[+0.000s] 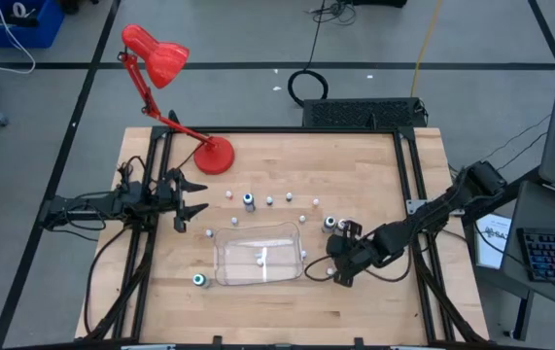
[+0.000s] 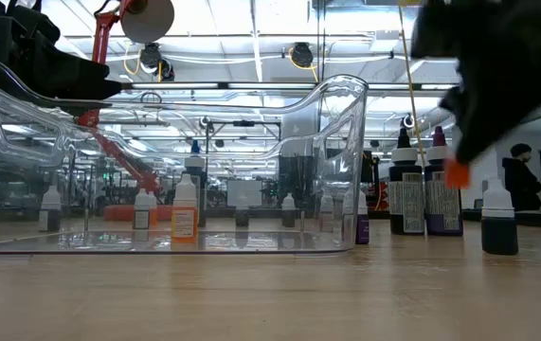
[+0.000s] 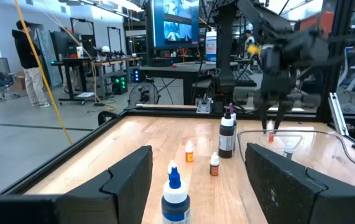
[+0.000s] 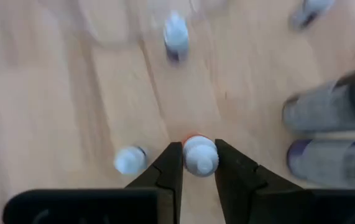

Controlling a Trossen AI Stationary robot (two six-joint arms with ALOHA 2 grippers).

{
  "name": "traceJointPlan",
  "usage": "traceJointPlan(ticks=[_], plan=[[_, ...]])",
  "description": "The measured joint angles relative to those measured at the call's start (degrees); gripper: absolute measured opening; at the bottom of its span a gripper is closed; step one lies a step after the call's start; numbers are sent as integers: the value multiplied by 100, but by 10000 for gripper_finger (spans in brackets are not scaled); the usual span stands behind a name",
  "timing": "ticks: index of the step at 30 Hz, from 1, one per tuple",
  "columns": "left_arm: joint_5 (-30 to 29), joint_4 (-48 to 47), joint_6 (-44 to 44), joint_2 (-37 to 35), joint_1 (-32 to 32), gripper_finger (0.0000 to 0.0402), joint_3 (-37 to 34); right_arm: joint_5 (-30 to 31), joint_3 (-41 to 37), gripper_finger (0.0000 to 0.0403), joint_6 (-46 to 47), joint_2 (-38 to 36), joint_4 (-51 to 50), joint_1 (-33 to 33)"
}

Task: Pick & Place food coloring
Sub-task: Put the bottom small orange food coloring into the bin

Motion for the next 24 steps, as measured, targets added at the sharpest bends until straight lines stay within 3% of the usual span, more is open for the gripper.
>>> traceJointPlan(ticks=[6, 11, 18, 24], plan=[[0, 2, 0, 0, 0, 257, -1, 244, 1222, 58, -1034, -125, -449, -193], [1, 5, 0, 1, -1, 257, 0, 355, 2767, 58, -2157, 330, -1102, -448], [2, 4, 0, 0, -2, 257, 0, 311, 5026, 58, -3487, 1735, -2085, -816], [2, 2, 0, 0, -1, 257, -2, -667, 6391, 58, -4092, 2991, -2313, -1203]])
